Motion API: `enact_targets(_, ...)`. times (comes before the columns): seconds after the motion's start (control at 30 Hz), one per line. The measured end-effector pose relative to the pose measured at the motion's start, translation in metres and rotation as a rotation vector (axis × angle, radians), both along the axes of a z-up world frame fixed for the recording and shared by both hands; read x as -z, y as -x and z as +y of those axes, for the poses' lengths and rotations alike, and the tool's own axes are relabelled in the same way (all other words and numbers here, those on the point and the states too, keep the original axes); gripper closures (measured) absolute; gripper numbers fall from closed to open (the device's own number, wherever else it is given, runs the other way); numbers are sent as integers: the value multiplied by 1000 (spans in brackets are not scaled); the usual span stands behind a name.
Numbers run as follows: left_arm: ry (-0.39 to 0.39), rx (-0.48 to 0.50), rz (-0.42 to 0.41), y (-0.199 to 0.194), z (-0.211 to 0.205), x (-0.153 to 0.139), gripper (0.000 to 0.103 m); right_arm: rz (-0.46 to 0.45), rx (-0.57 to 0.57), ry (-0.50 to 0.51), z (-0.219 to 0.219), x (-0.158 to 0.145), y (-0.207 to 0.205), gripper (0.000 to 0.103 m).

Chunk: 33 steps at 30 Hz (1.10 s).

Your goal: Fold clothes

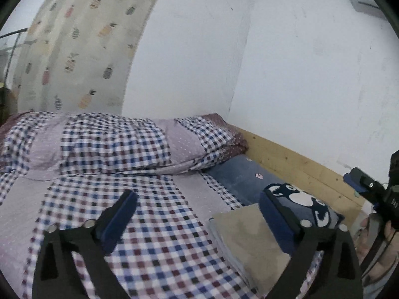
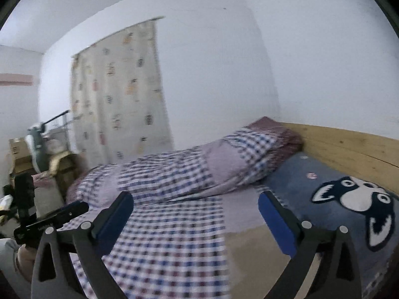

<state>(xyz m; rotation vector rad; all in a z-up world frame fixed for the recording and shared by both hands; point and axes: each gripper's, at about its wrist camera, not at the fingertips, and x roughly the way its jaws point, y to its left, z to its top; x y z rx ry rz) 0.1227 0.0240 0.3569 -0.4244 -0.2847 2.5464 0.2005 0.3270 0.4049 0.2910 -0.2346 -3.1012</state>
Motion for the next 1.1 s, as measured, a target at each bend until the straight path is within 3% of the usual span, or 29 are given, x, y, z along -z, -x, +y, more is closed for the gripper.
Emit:
enact_targets(0.23,20,-95,23,-47,-68,2,1,-3,-133,-17,-95,-4,-44,0)
enact_targets(0.47,81,-199,-26,-44,-122,53,1,-15,-151,-58,-175,28,-39,0)
enact_targets(0.7,91,-218,-169,1,-127,133,1,-79,-146,-87,-203,106,14,0)
enact_targets(0.93,172,-254,-295,62,-99,226,1,-276,-101,-72,-183,218,92,0)
enact_targets(1.1,229,-266,-371,87,-86,272,1,-406,-58,-10,-154,283,135,0)
